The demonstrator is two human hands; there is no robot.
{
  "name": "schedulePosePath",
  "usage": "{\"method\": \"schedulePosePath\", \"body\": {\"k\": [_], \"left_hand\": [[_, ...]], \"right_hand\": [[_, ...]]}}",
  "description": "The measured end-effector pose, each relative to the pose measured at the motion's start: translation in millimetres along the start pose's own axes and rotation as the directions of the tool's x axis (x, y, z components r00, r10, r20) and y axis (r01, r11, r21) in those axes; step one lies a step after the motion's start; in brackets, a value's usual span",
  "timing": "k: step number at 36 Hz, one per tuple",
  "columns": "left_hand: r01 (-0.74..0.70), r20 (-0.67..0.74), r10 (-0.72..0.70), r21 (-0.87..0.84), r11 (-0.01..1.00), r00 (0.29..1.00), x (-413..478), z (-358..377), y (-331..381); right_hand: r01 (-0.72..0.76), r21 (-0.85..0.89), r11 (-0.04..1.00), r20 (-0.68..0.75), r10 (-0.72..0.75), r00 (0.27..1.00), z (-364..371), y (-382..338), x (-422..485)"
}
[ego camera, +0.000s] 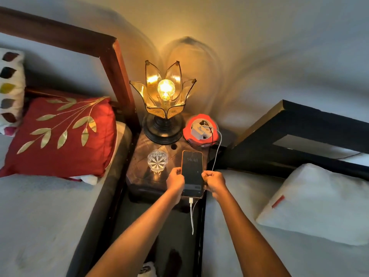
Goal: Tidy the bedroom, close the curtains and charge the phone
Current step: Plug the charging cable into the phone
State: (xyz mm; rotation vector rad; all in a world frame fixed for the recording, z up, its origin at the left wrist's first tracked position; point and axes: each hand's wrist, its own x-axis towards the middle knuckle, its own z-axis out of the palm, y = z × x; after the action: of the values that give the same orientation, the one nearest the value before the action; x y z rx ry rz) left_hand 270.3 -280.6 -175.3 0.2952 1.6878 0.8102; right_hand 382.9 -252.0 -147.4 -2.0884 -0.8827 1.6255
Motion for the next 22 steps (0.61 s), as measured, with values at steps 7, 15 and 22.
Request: {"method": "schedulePosePath", "body": {"k": [7,15,22], "left_hand": [[0.056,-0.001,-0.056,0.029,0.998,0.998,33,5,0],[0.086,-0.022,-0.085,0.048,0.995,0.996,53,10,-3],[0.105,0.024,-0.107,0.078,0.991,0.994,60,15,2]], "right_hand": [[-0.056,-0.024,0.998,-0.035,0.055,0.998,15,-2,30],[-0.085,-0.025,0.996,-0.085,0.083,0.993,28,-8,48],[-0.068,-0.027,0.997,-0.151,0.064,0.987,33,-1,60]]}}
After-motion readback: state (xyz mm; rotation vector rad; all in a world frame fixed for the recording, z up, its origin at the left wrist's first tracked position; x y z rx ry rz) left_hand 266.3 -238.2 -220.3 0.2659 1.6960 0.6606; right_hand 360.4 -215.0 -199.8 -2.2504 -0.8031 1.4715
